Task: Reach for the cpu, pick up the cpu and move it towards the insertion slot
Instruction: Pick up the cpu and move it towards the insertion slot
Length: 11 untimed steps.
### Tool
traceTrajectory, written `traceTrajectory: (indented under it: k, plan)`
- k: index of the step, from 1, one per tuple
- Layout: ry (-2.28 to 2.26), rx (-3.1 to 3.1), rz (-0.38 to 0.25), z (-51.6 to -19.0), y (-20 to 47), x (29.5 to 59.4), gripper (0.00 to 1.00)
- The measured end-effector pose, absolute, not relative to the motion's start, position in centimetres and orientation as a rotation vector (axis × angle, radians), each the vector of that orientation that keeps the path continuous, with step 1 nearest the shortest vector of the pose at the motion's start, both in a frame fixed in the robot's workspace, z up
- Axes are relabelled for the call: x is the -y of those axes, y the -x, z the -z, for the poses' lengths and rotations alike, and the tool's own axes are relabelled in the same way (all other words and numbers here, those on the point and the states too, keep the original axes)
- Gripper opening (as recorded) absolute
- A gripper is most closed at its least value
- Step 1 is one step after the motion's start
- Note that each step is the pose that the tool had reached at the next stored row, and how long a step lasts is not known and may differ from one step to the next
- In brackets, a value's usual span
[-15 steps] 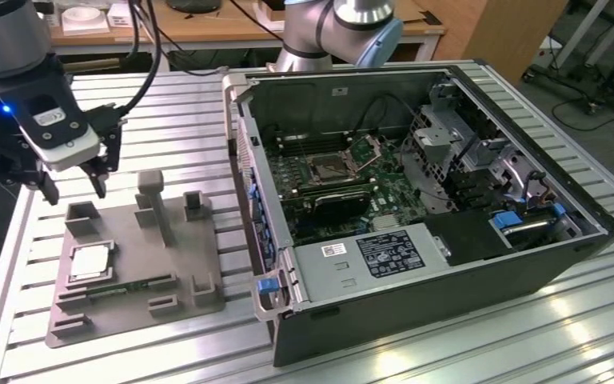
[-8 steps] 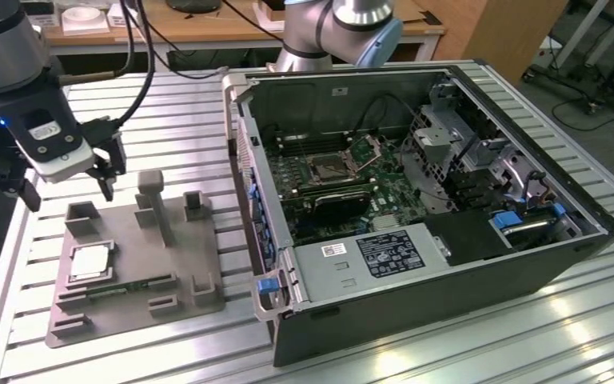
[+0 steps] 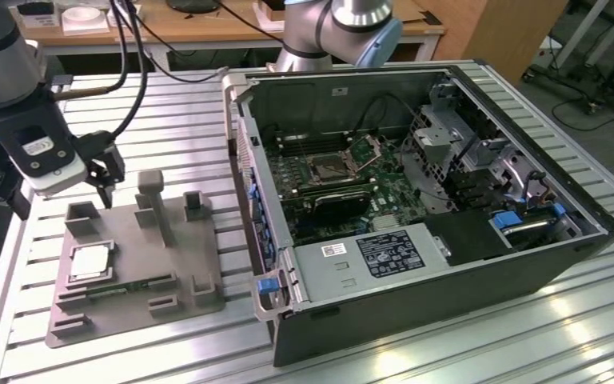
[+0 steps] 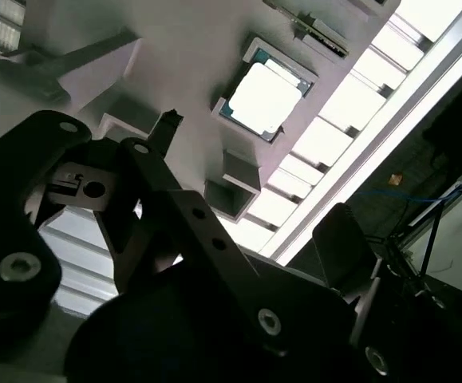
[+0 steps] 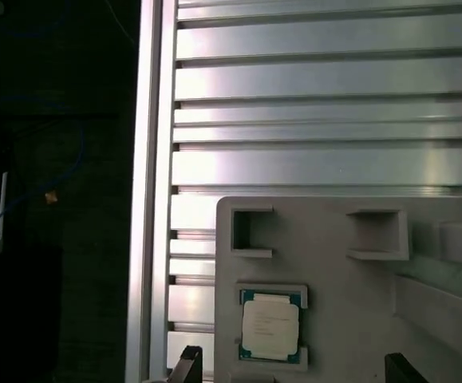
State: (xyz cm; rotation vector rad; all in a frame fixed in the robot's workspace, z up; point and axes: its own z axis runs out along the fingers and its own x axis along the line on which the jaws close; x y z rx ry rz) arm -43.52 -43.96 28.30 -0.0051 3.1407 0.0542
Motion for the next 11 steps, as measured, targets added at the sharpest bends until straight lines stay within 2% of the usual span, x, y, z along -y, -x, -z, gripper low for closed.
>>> traceTrajectory:
  k: [3,4,5,6,11]
  plan:
    - [0.001,-3.141,-0.054,-27.7,43.6,44.0,0.93]
    - [0.000,-3.141,-0.054,-27.6,43.7,44.0,0.86]
    - [0.000,-3.141,-0.054,-27.4,43.7,44.0,0.86]
    - [0.000,-3.141,-0.054,-27.2,43.7,44.0,0.80]
    - [0.000,-3.141,-0.054,-26.3,43.7,44.3,0.80]
